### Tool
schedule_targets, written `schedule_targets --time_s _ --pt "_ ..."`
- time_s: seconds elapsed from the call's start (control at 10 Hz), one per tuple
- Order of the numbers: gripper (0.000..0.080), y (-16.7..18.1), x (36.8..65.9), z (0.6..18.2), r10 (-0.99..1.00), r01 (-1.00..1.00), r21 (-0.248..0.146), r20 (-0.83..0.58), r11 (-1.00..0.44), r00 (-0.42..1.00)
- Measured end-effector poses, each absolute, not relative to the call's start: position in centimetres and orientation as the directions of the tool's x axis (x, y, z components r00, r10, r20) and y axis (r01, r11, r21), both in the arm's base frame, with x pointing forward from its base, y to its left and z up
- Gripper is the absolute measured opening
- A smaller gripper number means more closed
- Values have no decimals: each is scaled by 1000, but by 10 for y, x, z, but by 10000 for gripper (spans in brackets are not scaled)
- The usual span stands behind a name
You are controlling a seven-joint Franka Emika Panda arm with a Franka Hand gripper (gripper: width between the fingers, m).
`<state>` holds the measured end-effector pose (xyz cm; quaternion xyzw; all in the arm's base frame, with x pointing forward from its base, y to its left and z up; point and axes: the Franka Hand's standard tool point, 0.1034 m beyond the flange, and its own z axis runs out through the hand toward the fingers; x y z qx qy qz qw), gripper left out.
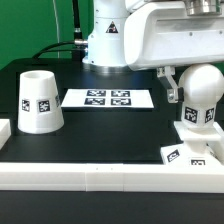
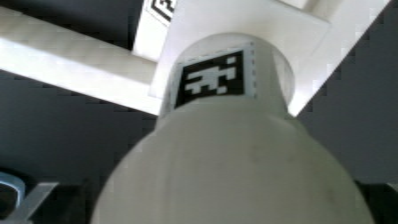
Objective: Assemble lamp
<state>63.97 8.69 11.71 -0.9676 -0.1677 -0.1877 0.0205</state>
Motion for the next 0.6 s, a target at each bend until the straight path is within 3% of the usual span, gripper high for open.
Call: schedule_targets --time_s 0.5,0.6 --pt "698 84 641 143 320 335 17 344 -942 883" --pt "698 85 639 141 320 335 12 333 -942 887"
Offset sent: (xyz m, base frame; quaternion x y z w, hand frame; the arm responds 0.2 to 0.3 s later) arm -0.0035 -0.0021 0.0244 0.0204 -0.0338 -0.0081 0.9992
